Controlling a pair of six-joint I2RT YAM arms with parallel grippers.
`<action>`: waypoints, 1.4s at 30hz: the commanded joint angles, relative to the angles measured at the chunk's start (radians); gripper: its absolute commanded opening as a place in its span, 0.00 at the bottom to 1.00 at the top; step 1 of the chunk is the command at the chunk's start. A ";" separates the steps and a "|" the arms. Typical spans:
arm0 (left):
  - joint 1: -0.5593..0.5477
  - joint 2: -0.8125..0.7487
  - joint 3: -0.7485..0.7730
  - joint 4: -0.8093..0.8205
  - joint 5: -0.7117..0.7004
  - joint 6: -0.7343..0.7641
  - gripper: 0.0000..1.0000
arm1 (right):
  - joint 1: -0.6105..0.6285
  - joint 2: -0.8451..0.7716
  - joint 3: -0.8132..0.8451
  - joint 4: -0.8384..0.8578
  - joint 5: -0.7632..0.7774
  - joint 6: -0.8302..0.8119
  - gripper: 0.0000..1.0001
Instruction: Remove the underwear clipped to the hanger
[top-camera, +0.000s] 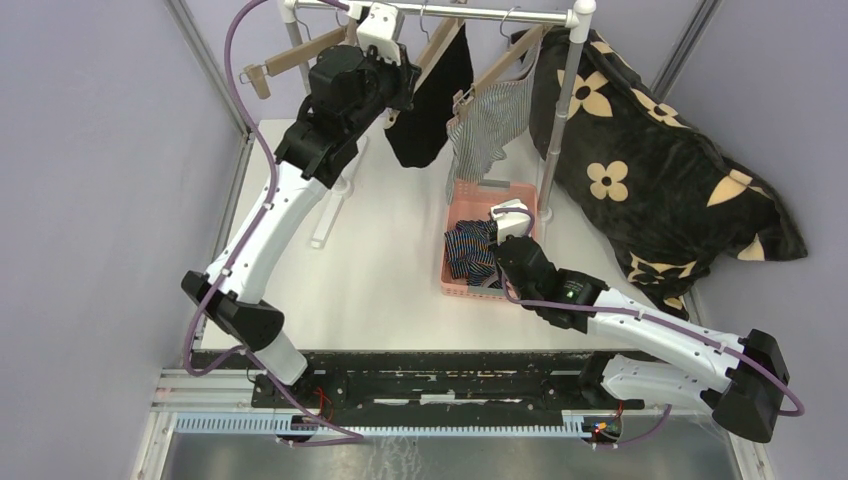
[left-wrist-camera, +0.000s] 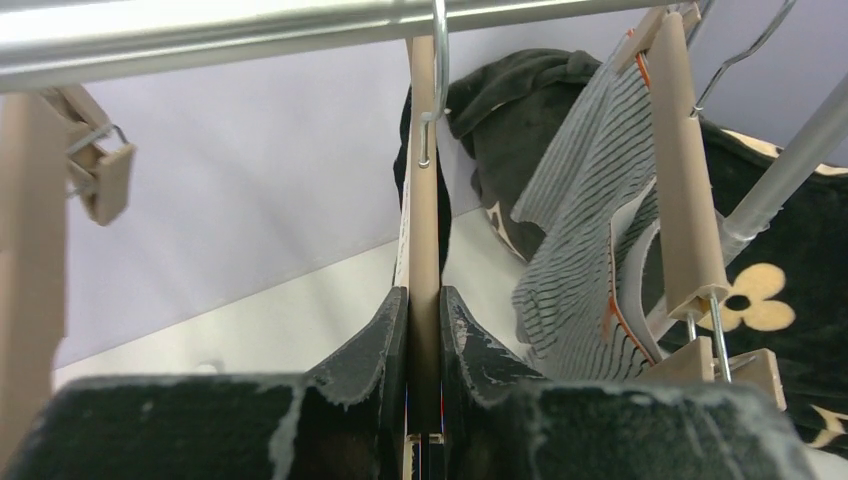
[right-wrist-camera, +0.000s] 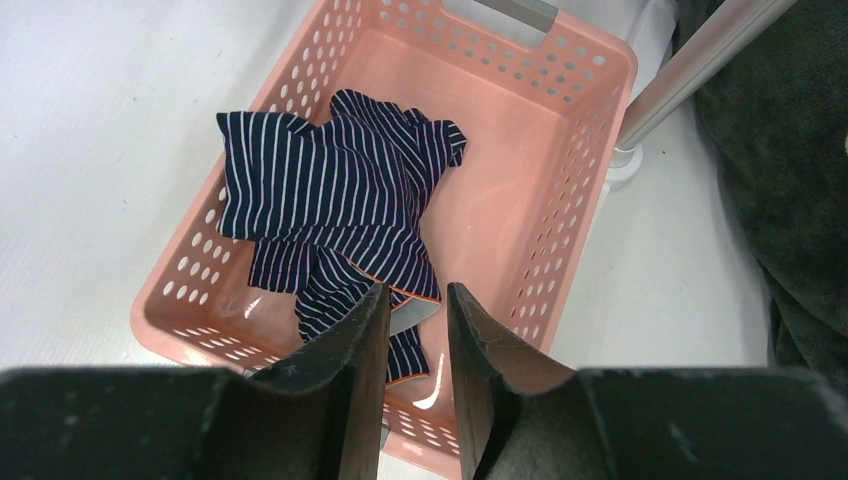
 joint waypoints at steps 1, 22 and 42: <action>-0.001 -0.099 -0.025 0.111 -0.057 0.078 0.03 | 0.006 -0.015 0.000 0.047 0.004 -0.003 0.35; -0.001 -0.267 -0.144 -0.015 -0.080 0.112 0.03 | 0.005 0.023 0.052 0.044 0.004 -0.022 0.39; -0.035 -1.023 -0.836 -0.330 0.037 -0.107 0.03 | -0.026 0.153 0.322 0.093 -0.355 -0.182 0.63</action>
